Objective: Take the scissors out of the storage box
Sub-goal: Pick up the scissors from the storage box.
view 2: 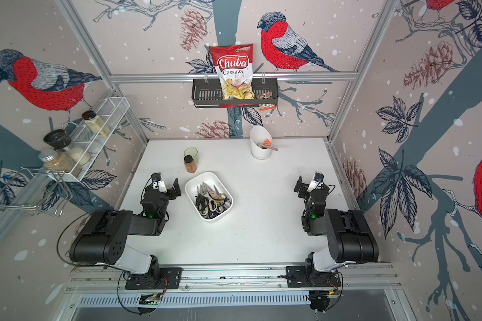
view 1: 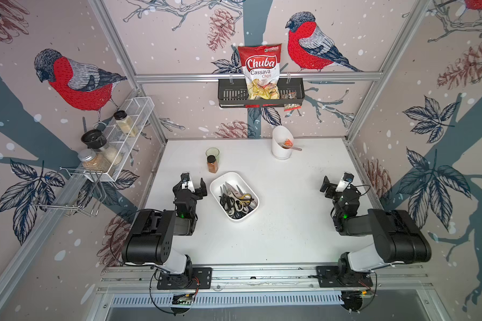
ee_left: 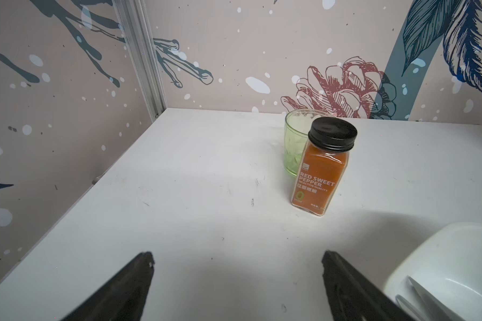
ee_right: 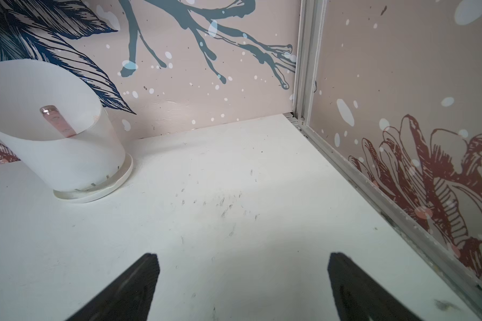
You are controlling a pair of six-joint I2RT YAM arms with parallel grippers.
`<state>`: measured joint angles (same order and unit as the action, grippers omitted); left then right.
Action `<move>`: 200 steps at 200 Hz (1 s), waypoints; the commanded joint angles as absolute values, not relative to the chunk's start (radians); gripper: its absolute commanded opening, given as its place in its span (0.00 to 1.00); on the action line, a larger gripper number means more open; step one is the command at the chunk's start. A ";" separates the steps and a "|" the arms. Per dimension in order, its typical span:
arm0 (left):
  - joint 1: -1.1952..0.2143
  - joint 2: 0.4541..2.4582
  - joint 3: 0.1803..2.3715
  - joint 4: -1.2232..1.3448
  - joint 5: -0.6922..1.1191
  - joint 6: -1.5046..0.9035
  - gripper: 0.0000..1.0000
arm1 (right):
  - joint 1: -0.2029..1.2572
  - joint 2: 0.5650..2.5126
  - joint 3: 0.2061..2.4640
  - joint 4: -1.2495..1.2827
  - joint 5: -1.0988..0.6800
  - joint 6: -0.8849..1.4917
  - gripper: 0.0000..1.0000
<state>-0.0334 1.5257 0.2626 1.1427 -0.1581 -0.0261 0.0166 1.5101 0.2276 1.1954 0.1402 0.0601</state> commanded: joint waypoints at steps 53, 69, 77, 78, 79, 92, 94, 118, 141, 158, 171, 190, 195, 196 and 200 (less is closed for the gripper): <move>-0.031 1.522 0.262 1.189 -0.156 -0.022 0.98 | 0.020 1.506 0.229 1.219 0.145 0.069 1.00; -0.031 1.522 0.262 1.189 -0.156 -0.021 0.98 | 0.020 1.507 0.229 1.219 0.145 0.069 1.00; -0.031 1.522 0.262 1.189 -0.156 -0.021 0.98 | 0.020 1.507 0.229 1.219 0.146 0.069 1.00; -0.031 1.522 0.262 1.189 -0.156 -0.021 0.98 | 0.020 1.506 0.229 1.219 0.145 0.069 1.00; -0.031 1.522 0.262 1.189 -0.156 -0.021 0.98 | 0.020 1.506 0.229 1.219 0.145 0.069 1.00; -0.031 1.523 0.261 1.189 -0.156 -0.021 0.98 | 0.020 1.507 0.230 1.218 0.145 0.069 1.00; -0.031 1.523 0.262 1.188 -0.156 -0.021 0.98 | 0.020 1.506 0.230 1.219 0.145 0.069 1.00; -0.030 1.522 0.263 1.187 -0.153 -0.022 0.97 | 0.019 1.508 0.232 1.218 0.143 0.071 1.00; -0.034 1.489 0.299 1.107 -0.143 -0.009 0.97 | 0.079 1.462 0.233 1.202 0.341 0.064 1.00; -0.051 1.436 0.436 0.799 -0.178 -0.035 0.96 | 0.120 1.391 0.345 0.887 0.414 0.059 1.00; -0.063 1.401 0.480 0.678 -0.189 -0.084 0.96 | 0.135 1.376 0.462 0.626 0.460 0.122 1.00; -0.113 1.318 0.450 0.624 -0.260 -0.132 0.97 | 0.134 1.384 0.589 0.348 0.439 0.255 1.00; -0.142 1.295 0.449 0.593 -0.307 -0.121 0.97 | 0.129 1.388 0.617 0.289 0.405 0.292 1.00; -0.149 1.291 0.450 0.587 -0.317 -0.120 0.97 | 0.128 1.389 0.622 0.278 0.398 0.297 1.00; -0.168 1.272 0.454 0.555 -0.351 -0.120 0.97 | 0.120 1.391 0.644 0.231 0.358 0.324 1.00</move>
